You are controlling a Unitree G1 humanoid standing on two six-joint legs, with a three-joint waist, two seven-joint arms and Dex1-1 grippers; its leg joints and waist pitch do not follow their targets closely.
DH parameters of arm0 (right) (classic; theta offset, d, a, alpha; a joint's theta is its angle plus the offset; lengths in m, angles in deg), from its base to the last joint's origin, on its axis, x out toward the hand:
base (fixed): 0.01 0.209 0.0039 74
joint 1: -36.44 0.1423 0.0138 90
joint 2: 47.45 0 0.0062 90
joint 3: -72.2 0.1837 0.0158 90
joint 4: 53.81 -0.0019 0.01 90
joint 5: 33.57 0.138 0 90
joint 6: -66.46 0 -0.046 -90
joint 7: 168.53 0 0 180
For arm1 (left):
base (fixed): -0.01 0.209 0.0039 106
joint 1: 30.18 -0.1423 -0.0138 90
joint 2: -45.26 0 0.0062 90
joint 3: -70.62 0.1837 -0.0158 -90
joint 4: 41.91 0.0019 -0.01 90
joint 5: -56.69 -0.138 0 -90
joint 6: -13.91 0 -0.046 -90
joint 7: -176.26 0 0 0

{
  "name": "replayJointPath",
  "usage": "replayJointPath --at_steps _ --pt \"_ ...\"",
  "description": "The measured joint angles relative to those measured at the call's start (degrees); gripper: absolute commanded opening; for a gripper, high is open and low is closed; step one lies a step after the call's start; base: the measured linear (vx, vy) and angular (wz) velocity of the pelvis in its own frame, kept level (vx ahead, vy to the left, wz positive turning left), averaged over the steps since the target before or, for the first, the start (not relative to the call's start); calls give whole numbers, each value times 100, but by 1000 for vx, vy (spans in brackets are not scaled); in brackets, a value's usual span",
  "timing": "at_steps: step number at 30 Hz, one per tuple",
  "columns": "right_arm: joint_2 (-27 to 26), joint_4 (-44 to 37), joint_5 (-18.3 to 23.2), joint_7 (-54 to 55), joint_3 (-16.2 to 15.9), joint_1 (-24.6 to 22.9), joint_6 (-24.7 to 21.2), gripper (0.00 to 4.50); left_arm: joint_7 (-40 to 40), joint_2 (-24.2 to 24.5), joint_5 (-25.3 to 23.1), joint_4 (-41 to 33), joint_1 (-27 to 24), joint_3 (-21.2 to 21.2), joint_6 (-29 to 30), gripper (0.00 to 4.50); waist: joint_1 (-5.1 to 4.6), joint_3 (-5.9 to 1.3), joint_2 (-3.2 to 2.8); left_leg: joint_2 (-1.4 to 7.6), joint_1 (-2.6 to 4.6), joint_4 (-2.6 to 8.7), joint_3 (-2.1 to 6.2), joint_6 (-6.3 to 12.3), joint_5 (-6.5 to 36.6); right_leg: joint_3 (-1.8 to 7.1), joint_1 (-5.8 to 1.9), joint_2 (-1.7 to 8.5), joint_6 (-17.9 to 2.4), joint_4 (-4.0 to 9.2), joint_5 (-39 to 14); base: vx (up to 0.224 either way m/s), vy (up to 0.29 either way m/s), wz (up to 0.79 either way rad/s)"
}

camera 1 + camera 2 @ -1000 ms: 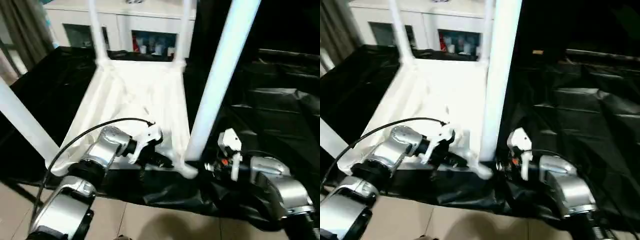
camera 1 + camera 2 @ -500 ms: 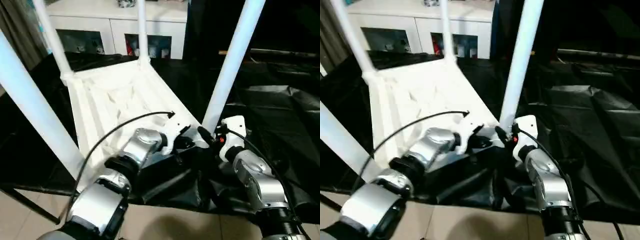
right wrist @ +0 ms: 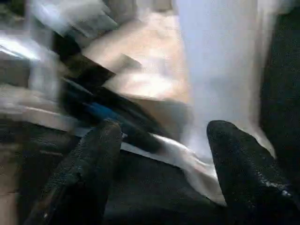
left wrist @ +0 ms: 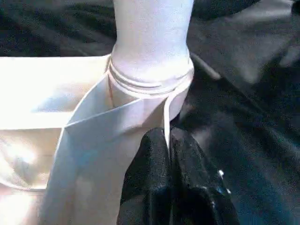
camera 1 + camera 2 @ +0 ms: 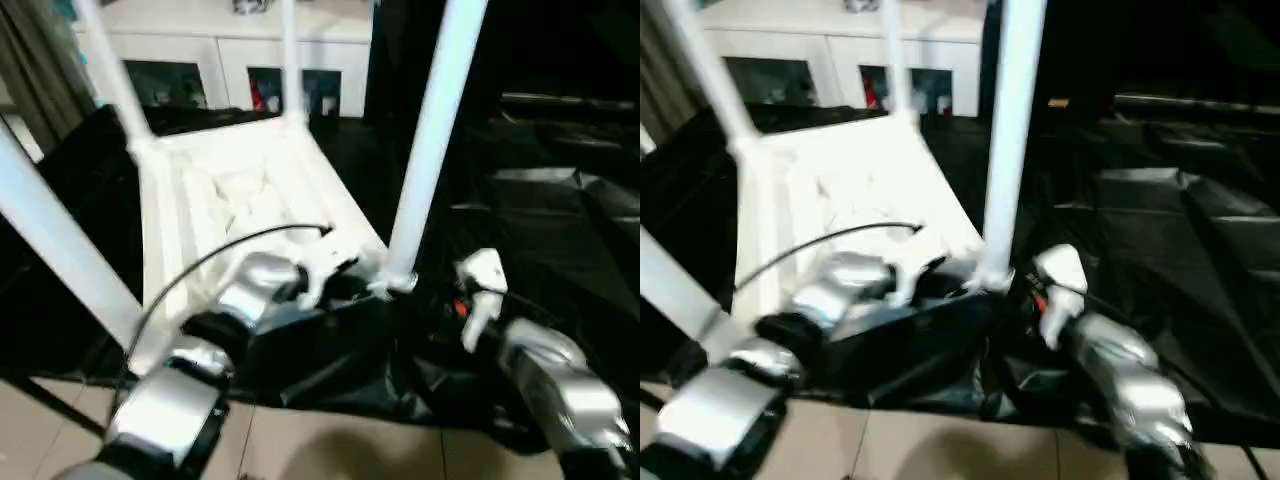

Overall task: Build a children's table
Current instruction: Rotate leg to tighten

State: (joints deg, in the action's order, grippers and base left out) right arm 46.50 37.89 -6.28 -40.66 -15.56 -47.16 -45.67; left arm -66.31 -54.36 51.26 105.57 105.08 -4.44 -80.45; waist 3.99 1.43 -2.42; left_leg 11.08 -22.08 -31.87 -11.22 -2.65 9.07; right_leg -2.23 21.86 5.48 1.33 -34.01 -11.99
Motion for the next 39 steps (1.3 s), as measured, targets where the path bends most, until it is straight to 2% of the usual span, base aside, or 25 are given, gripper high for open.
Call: replayJointPath --at_steps 2,4,6,7,9,10,13,18,19,21,23,25,27,30,34,39 --pt "191 -216 491 -411 171 -131 -323 311 -470 117 72 -60 -18 52 -116 0 115 13 -20 1 -14 -14 -10 2 -1 0 6 4 -1 2 0 0 0 0" --pt "252 -314 739 -583 262 -193 -442 311 -718 195 114 -92 -24 77 -140 0 157 17 -28 7 -26 -35 -11 2 -1 -2 9 3 -1 1 -1 0 0 0" --pt "265 -384 1111 -655 591 -230 -519 311 -977 255 156 -101 -13 82 -193 0 212 26 -44 5 -44 -54 -15 3 0 0 16 9 -1 3 -1 0 0 0" --pt "238 -384 1269 -528 946 -186 -458 311 -1225 271 155 -91 -31 147 -194 0 260 23 -59 -3 -46 -55 -23 6 1 0 18 22 -1 3 -1 0 0 0" --pt "219 -384 1367 -330 1307 -54 -330 311 -1553 224 180 -90 -60 211 -223 0 352 20 -68 -4 -47 -53 -43 8 0 -12 16 44 -1 0 -5 0 0 0" --pt "194 -385 1375 -241 1373 28 -255 311 -1662 185 187 -91 -60 249 -249 0 414 19 -70 -5 -47 -54 -48 8 0 -12 16 50 -1 -5 -5 0 0 0" --pt "-188 -227 1209 347 1389 160 36 311 -1934 90 183 -92 -68 370 -556 0 448 21 -74 -9 -47 -51 -69 8 0 -25 14 77 -1 -10 -5 0 0 0" --pt "-391 300 847 1239 1421 288 139 311 -2065 76 170 -98 -87 411 -962 0 407 25 -75 -16 -48 -49 -86 10 -2 -19 18 92 3 -14 -3 0 0 0" --pt "-487 424 624 1501 1412 343 225 315 -2062 102 170 -103 -87 391 -967 45 391 30 -67 -14 -48 -48 -86 10 -2 -20 22 91 5 -18 -3 0 0 0" --pt "-605 525 390 1729 1336 389 304 315 -2038 128 231 -114 -100 326 -1013 57 386 37 -56 -13 -52 -43 -86 11 -2 -19 34 90 10 -24 -5 0 0 0" --pt "-764 637 79 2029 1142 455 444 315 -1944 132 481 -323 -99 86 -1115 63 384 67 -4 -7 -71 -51 -86 10 -4 -20 61 86 22 -49 -12 0 0 0" --pt "-877 683 -103 2232 994 527 539 315 -1883 163 646 -522 -76 -67 -1106 94 378 74 18 -6 -111 -72 -84 30 -22 -12 110 83 22 -78 -13 0 0 0" --pt "-913 753 -201 2382 951 562 637 315 -1846 278 754 -658 -87 -163 -1045 99 379 82 31 -7 -121 -83 -85 50 -32 -7 123 84 22 -93 -16 0 0 0" --pt "-956 752 -278 2551 964 626 728 315 -1836 624 889 -1138 -318 -365 -659 120 344 89 42 -6 -125 -87 -85 50 -33 -6 127 84 22 -98 -16 0 0 0" --pt "-931 657 -339 2584 973 673 811 315 -1774 971 974 -1933 -779 -474 161 151 296 93 47 -6 -123 -93 -86 32 -22 -4 121 85 22 -99 -16 0 0 0" --pt "35 -22 -615 2027 709 287 767 315 -1654 1534 1419 -4014 -1765 -599 1806 178 251 107 77 -5 -120 -98 -86 32 -22 -4 115 85 22 -99 -16 0 0 0"
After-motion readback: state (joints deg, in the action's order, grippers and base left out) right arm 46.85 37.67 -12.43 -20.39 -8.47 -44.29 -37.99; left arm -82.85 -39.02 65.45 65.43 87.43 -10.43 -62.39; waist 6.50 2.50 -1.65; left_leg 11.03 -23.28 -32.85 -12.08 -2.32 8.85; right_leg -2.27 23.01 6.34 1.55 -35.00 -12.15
